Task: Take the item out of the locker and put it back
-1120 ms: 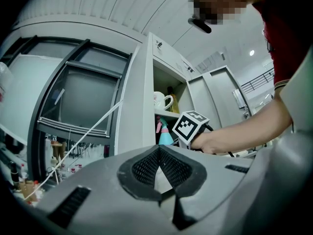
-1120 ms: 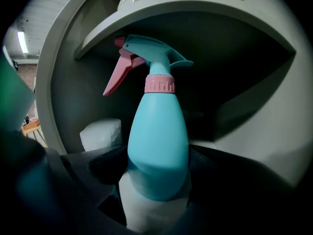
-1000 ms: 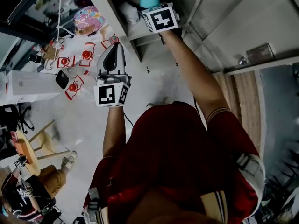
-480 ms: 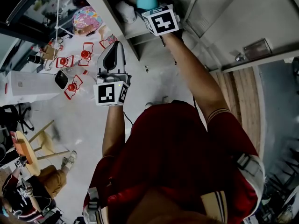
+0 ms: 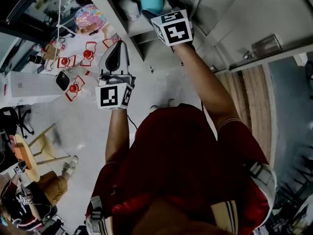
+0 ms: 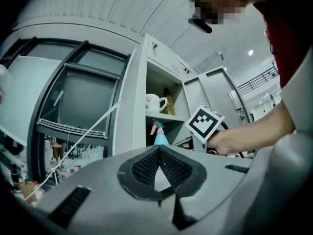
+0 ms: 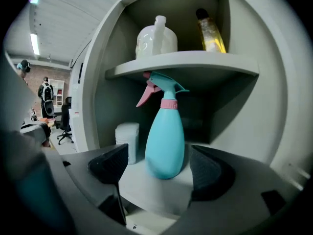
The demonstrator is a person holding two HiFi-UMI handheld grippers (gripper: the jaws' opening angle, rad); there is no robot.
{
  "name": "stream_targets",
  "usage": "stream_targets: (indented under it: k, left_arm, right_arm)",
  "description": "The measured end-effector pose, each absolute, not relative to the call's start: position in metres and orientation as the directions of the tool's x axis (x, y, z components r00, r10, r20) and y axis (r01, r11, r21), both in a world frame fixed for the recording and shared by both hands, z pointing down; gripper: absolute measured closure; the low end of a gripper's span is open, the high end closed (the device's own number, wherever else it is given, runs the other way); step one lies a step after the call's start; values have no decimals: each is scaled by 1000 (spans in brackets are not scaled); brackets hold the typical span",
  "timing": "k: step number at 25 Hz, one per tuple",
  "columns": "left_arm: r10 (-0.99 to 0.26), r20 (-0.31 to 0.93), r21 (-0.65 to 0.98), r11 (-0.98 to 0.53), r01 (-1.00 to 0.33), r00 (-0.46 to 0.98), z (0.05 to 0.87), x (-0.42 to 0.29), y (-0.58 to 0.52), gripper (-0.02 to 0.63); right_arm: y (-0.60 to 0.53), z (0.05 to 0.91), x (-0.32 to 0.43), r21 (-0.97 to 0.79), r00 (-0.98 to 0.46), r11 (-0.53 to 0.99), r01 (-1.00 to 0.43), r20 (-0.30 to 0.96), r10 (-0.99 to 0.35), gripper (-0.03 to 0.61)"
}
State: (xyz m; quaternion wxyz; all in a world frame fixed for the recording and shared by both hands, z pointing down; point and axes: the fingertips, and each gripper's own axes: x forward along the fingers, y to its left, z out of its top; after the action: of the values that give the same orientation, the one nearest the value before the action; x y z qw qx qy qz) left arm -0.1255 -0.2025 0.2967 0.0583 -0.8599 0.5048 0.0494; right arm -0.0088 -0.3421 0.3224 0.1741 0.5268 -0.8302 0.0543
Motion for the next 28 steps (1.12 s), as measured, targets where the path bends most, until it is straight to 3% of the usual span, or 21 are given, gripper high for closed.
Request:
stream_targets:
  k: [14, 18, 28]
  left_arm:
    - [-864, -155, -50, -477, -877, 479, 290, -116, -193, 607]
    - [-862, -162, -55, -479, -876, 481, 285, -111, -189, 607]
    - [-857, -153, -69, -488, -870, 493, 279, -98, -174, 607]
  right_arm:
    - [-264, 289, -28, 52, -569, 583, -811, 162, -806, 215]
    - [-243, 287, -28, 54, -586, 593, -803, 113, -803, 385]
    - [-205, 287, -25, 72, -618, 618, -783, 13, -786, 563]
